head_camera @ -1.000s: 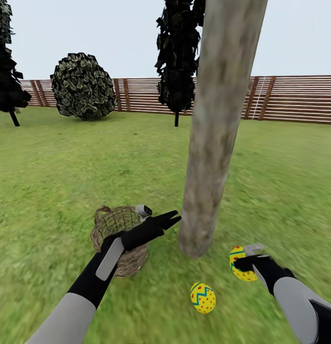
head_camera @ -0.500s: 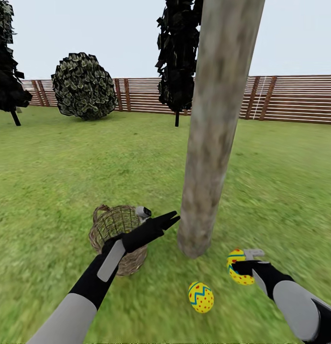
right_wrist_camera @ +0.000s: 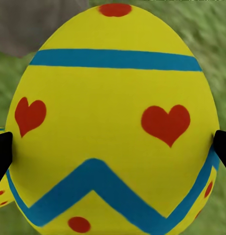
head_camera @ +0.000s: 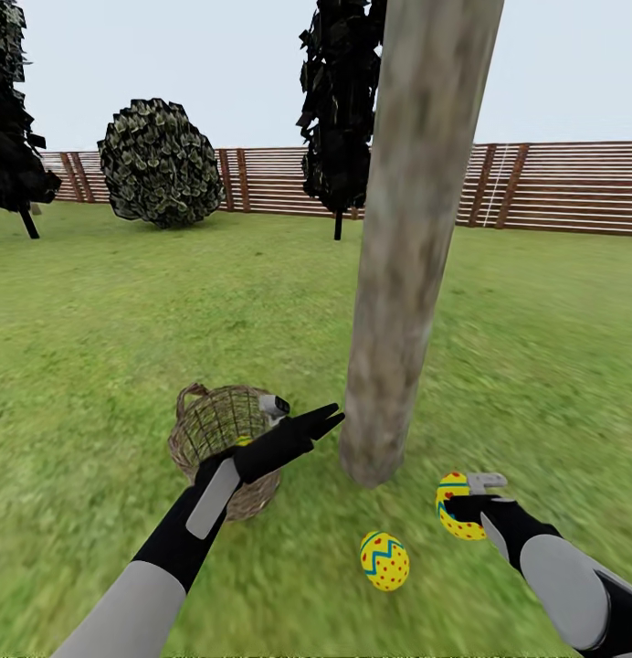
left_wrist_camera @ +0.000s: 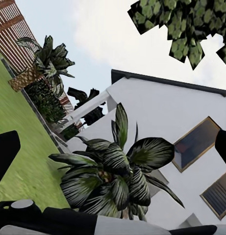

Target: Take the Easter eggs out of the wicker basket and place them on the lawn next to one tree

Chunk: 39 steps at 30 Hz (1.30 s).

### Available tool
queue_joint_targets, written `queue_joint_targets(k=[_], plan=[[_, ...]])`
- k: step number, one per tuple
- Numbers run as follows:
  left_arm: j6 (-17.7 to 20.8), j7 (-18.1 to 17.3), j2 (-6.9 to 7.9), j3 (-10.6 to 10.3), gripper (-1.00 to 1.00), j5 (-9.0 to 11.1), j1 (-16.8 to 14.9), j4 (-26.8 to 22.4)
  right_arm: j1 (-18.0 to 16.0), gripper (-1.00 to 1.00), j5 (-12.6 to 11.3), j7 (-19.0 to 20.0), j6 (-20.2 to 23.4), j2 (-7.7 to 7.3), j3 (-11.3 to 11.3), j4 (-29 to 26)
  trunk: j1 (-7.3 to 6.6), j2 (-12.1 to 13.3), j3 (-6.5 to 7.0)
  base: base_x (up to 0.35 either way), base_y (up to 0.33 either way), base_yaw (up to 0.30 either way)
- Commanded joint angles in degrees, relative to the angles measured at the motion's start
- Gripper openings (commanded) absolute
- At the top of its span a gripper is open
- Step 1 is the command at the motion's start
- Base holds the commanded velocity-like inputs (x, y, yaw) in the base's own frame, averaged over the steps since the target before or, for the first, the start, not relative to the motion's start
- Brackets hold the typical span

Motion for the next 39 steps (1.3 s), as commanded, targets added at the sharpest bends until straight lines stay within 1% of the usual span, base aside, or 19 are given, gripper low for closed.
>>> queue_joint_targets(k=[1,17,22,32,39], plan=[[0.44,0.04,0.01,-0.06,1.00,0.42,-0.04,0.02,-0.02,-1.00,0.59,0.33,0.22,0.04,-0.43,-0.20,0.21,-0.44,-0.23,0.000,0.000,0.000],[0.44,0.14,0.01,-0.06,1.00,0.41,-0.04,0.02,-0.02,-1.00,0.88,0.24,0.14,0.07,-0.31,-0.23,3.73,-6.85,-3.11,0.000,0.000,0.000],[0.44,0.14,0.01,-0.06,1.00,0.41,-0.04,0.02,-0.02,-1.00,0.87,0.13,0.15,0.13,-0.33,-0.16,4.82,-8.85,-4.38,0.000,0.000,0.000],[0.44,0.14,0.01,-0.06,1.00,0.41,-0.04,0.10,-0.02,-1.00,0.71,0.11,0.13,0.05,-0.40,-0.20,5.08,-8.98,-7.47,0.000,0.000,0.000],[0.44,0.22,0.01,-0.06,1.00,0.41,-0.04,0.11,0.01,-1.00,0.71,0.13,-0.90,0.11,-0.40,-0.15,5.26,-9.08,-9.06,0.000,0.000,0.000]])
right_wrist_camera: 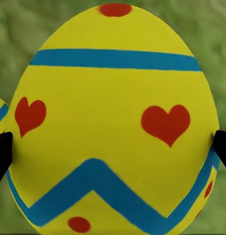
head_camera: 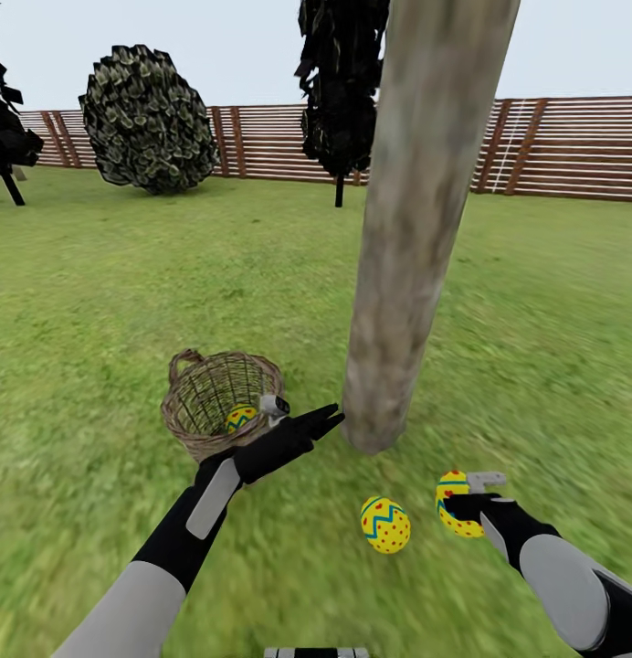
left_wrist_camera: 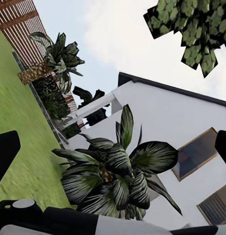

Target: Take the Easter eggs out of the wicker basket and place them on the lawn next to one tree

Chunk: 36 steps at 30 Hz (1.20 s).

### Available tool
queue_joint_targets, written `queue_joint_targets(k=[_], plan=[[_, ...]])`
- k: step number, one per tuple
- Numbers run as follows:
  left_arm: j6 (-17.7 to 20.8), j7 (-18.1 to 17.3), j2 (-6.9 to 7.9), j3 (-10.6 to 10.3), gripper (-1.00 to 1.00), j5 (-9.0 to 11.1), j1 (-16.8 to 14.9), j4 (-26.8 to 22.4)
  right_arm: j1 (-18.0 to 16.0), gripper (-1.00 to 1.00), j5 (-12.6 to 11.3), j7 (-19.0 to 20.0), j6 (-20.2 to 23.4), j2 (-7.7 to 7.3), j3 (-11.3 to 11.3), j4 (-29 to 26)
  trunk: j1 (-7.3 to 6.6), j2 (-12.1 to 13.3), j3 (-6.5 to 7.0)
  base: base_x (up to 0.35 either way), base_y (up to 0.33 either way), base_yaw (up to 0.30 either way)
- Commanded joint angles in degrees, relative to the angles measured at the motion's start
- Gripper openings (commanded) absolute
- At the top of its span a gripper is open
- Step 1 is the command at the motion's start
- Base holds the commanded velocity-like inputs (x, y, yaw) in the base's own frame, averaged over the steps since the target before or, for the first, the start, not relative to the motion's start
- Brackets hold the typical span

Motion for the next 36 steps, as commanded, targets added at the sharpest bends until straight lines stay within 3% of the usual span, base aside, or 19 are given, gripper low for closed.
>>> queue_joint_targets(k=[1,13,15,16,18,20,26,30,36], plan=[[0.44,0.02,0.01,-0.06,1.00,0.43,-0.03,0.02,-0.01,-1.00,0.56,0.34,0.25,0.03,-0.48,-0.15,0.01,-0.04,-0.27,0.000,0.000,0.000],[0.44,0.04,0.01,-0.06,1.00,0.43,-0.03,0.02,0.21,-1.00,0.91,-0.15,0.25,0.11,-0.35,0.11,0.32,-0.20,-2.93,0.000,0.000,0.000],[0.44,0.10,0.01,-0.06,1.00,0.43,-0.03,0.02,0.22,-1.00,1.06,-5.09,0.32,1.31,-0.27,0.41,0.37,-0.22,-3.37,0.000,0.000,0.000],[0.44,0.10,-0.10,-0.06,1.00,0.37,-0.03,0.02,0.22,-1.00,1.21,-9.02,0.28,3.08,-0.14,0.46,0.40,-0.24,-3.60,0.000,0.000,0.000],[0.44,0.11,-0.21,-0.06,1.00,0.35,-0.03,0.02,0.22,-1.00,1.60,-10.95,-0.90,5.28,0.27,0.42,0.45,-0.26,-4.04,0.000,0.000,0.000],[0.44,0.11,-0.24,-0.06,1.00,0.34,-0.03,0.02,0.22,-1.00,1.92,-11.53,-4.47,6.15,0.47,0.56,0.50,-0.29,-4.48,0.000,0.000,0.000],[0.44,-0.22,-0.25,-0.06,1.00,0.50,-0.03,0.09,0.22,-1.00,2.03,-11.69,-6.75,6.04,0.57,0.64,0.55,-0.32,-4.92,0.000,0.000,0.000],[0.44,-0.31,-0.26,0.00,1.00,0.58,-0.03,2.65,0.22,-1.00,1.96,-11.69,-7.26,5.95,0.63,0.20,0.55,-0.32,-4.92,0.005,0.000,0.000],[0.44,-0.30,-0.68,0.02,1.00,0.52,-0.03,3.05,0.13,-1.00,1.95,-12.12,-10.54,6.03,0.66,0.38,0.55,-0.32,-4.92,0.278,0.000,0.000]])
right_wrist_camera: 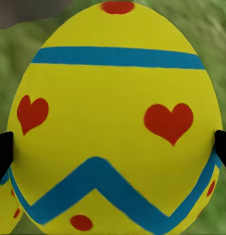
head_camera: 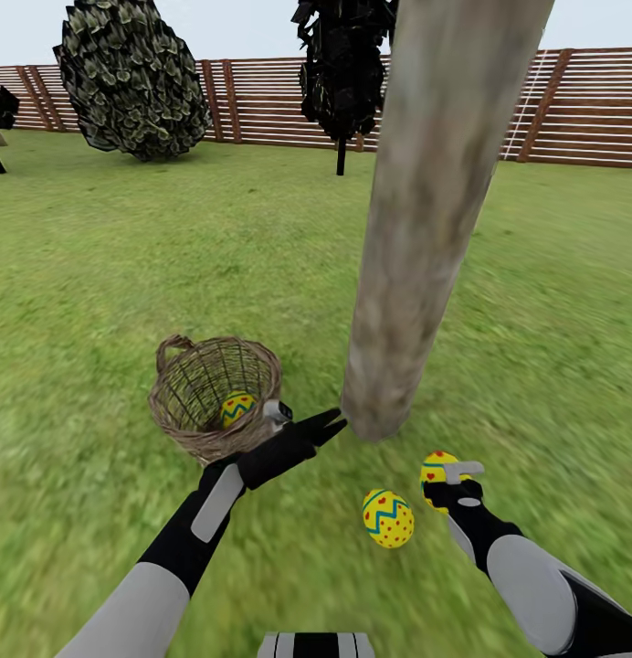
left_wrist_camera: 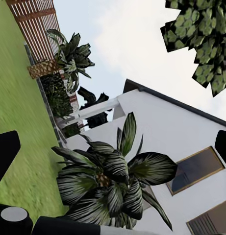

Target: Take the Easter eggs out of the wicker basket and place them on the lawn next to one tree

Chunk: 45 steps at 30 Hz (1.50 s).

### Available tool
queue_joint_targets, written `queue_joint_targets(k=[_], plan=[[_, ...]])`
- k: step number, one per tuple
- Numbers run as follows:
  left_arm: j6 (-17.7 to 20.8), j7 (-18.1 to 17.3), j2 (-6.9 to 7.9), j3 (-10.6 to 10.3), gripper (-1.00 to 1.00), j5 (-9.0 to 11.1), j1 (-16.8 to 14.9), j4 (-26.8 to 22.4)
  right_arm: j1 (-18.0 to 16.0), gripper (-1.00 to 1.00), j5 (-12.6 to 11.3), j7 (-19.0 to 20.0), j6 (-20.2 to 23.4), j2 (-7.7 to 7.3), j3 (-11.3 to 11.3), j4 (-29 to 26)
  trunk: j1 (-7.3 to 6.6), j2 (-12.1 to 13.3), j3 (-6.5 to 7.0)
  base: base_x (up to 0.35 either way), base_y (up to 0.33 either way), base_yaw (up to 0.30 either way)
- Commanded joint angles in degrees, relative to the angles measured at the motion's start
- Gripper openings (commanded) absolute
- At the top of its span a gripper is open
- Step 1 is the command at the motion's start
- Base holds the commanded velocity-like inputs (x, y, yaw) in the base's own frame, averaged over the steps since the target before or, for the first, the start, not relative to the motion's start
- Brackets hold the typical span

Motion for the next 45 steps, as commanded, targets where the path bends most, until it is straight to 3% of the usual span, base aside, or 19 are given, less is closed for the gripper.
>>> queue_joint_targets(k=[1,6,26,31,38,45], plan=[[0.35,-0.07,0.00,-0.06,1.00,0.45,-0.03,0.05,-0.06,-1.00,0.59,-0.18,-0.20,0.00,-0.48,0.20,0.02,-0.01,-0.04,0.113,0.000,0.000],[-2.40,-0.16,0.00,-0.13,1.00,0.50,-0.03,0.08,-0.06,-1.00,0.61,-0.18,-0.39,0.00,-0.48,0.16,0.02,-0.01,-0.04,0.020,0.000,0.000],[-2.90,-0.17,0.00,-0.15,1.00,0.42,-0.03,0.15,-0.06,-1.00,0.72,-0.18,-0.49,0.30,-0.40,0.21,0.02,-0.01,-0.04,0.000,-0.144,0.000],[-2.91,-0.10,0.00,-0.15,1.00,0.42,-0.03,0.15,-0.04,-1.00,3.85,-1.35,-0.47,0.51,-0.47,0.05,0.15,-0.08,-1.15,0.000,0.000,0.047],[-2.91,-0.10,0.00,-0.15,1.00,0.42,-0.03,0.15,0.02,-1.00,4.55,-2.11,-0.40,0.60,-0.48,0.22,0.33,-0.18,-2.70,0.000,0.000,0.274],[-2.91,-0.10,0.00,-0.15,1.00,0.42,-0.03,0.15,0.03,-1.00,4.55,-1.96,-0.43,0.47,-0.50,0.31,0.51,-0.27,-4.25,0.000,0.000,0.032]])
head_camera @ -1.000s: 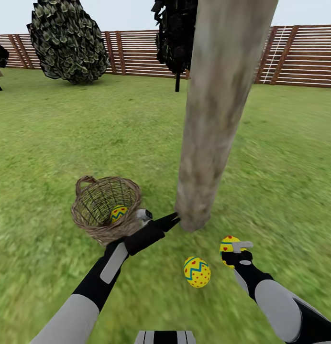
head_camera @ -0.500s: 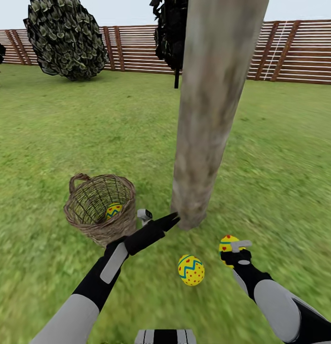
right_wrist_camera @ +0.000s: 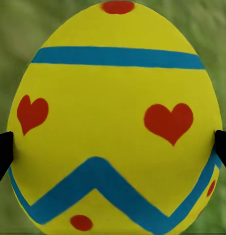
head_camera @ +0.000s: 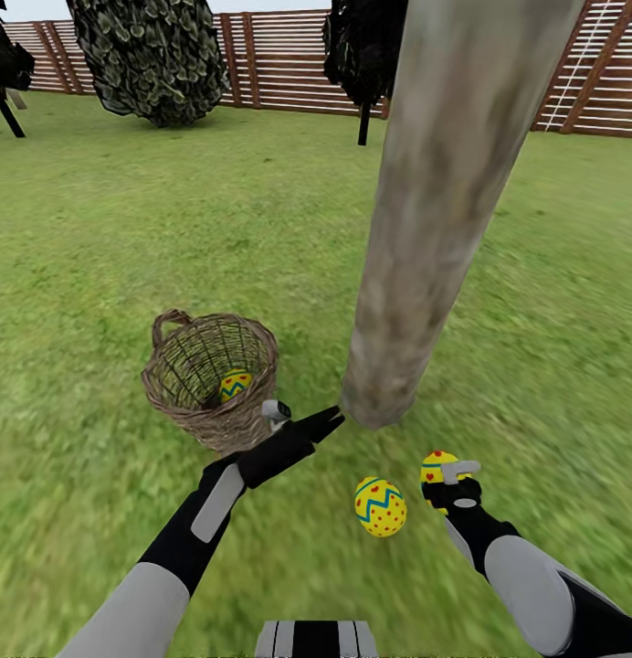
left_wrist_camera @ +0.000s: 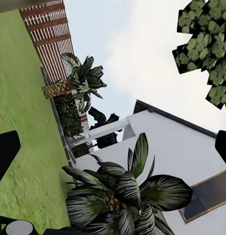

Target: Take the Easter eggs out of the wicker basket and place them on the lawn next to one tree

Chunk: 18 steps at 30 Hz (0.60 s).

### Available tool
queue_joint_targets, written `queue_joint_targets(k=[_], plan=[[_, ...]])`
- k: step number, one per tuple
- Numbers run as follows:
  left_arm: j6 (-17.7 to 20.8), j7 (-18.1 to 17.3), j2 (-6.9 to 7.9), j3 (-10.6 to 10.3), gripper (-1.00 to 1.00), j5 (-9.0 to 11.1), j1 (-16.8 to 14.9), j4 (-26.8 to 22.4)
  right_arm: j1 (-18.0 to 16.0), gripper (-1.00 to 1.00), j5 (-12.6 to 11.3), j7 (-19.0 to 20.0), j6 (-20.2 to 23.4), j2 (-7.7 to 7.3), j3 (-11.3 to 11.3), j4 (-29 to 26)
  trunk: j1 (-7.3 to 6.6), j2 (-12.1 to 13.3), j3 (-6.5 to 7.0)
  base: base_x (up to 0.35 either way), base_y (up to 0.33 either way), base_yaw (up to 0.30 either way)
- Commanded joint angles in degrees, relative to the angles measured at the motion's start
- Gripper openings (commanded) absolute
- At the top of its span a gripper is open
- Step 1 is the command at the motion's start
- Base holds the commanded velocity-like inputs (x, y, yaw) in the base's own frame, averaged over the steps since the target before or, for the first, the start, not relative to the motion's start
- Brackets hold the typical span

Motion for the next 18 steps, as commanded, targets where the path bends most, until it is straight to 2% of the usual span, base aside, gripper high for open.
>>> queue_joint_targets(k=[1,18], plan=[[0.47,0.01,0.01,-0.08,1.00,0.47,-0.03,0.02,-0.06,-1.00,0.52,-0.17,-0.13,-0.11,-0.49,0.11,0.01,-0.03,-0.26,0.000,0.000,0.000],[0.47,0.08,0.01,-0.08,1.00,0.47,-0.03,0.04,-0.05,-1.00,0.51,1.01,0.19,-0.52,-0.52,0.47,0.45,-0.26,-4.03,0.000,0.000,0.000]])
